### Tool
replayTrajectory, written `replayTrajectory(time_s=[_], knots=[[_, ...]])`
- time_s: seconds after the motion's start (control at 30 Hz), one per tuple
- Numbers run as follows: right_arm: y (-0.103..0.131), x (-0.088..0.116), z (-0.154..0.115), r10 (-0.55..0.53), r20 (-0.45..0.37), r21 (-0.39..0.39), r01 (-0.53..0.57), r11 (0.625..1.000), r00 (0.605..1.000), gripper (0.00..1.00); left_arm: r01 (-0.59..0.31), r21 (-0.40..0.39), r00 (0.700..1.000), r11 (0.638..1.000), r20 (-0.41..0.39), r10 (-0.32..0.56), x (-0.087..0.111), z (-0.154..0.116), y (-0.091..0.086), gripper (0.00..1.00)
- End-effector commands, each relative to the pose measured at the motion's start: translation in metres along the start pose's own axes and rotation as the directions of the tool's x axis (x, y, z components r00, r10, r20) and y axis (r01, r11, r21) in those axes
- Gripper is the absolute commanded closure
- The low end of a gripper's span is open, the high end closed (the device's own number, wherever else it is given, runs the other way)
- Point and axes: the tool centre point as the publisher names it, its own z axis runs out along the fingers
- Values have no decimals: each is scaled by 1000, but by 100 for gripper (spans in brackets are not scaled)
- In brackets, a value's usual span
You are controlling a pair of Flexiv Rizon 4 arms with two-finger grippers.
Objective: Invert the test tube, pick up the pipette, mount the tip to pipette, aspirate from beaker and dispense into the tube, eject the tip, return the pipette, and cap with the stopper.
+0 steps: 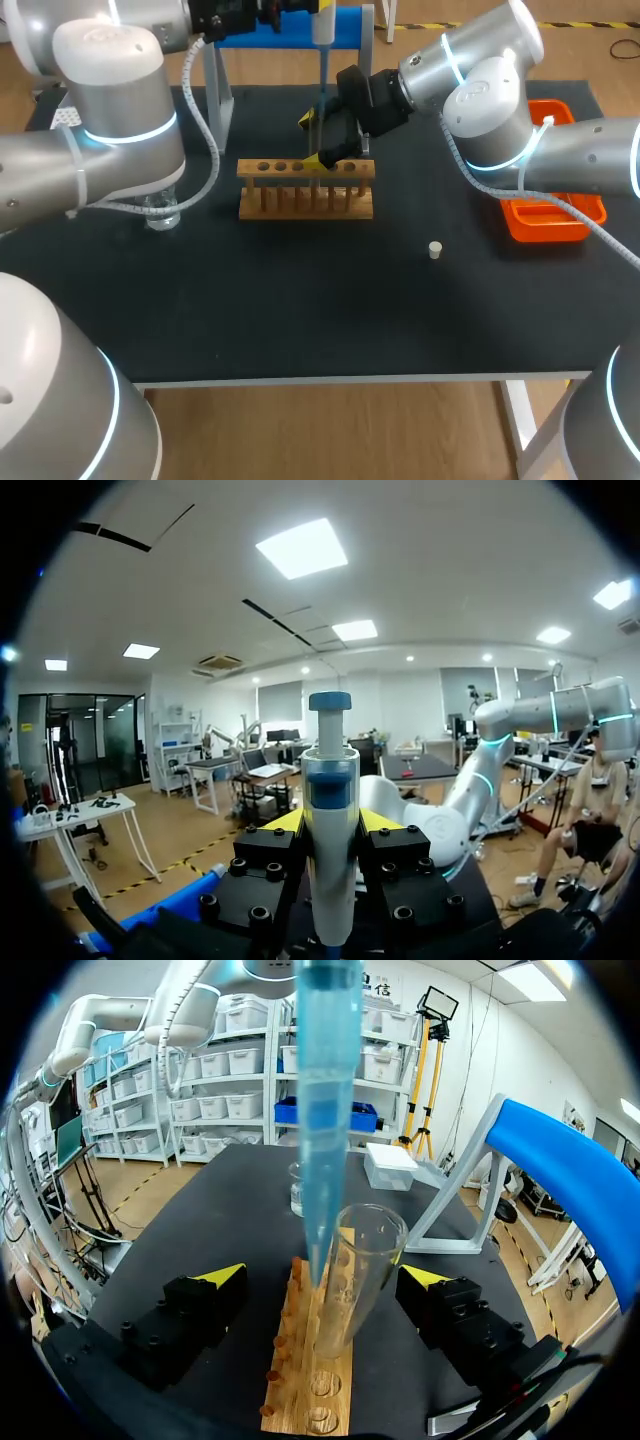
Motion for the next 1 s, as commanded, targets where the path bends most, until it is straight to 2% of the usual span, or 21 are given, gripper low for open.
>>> replayTrajectory(time_s=[0.03,0.43,1.0], knots=[[0,-1,-1,0,-3,2,0,1000,1000,0,-3,-4,1000,1000,5,3,-1,-5,1,100],[0,-1,-1,0,-3,2,0,1000,1000,0,-27,-22,998,999,49,28,-11,-17,0,100],[0,-1,-1,0,-3,2,0,1000,1000,0,-47,7,998,999,38,46,-6,-12,-22,100]])
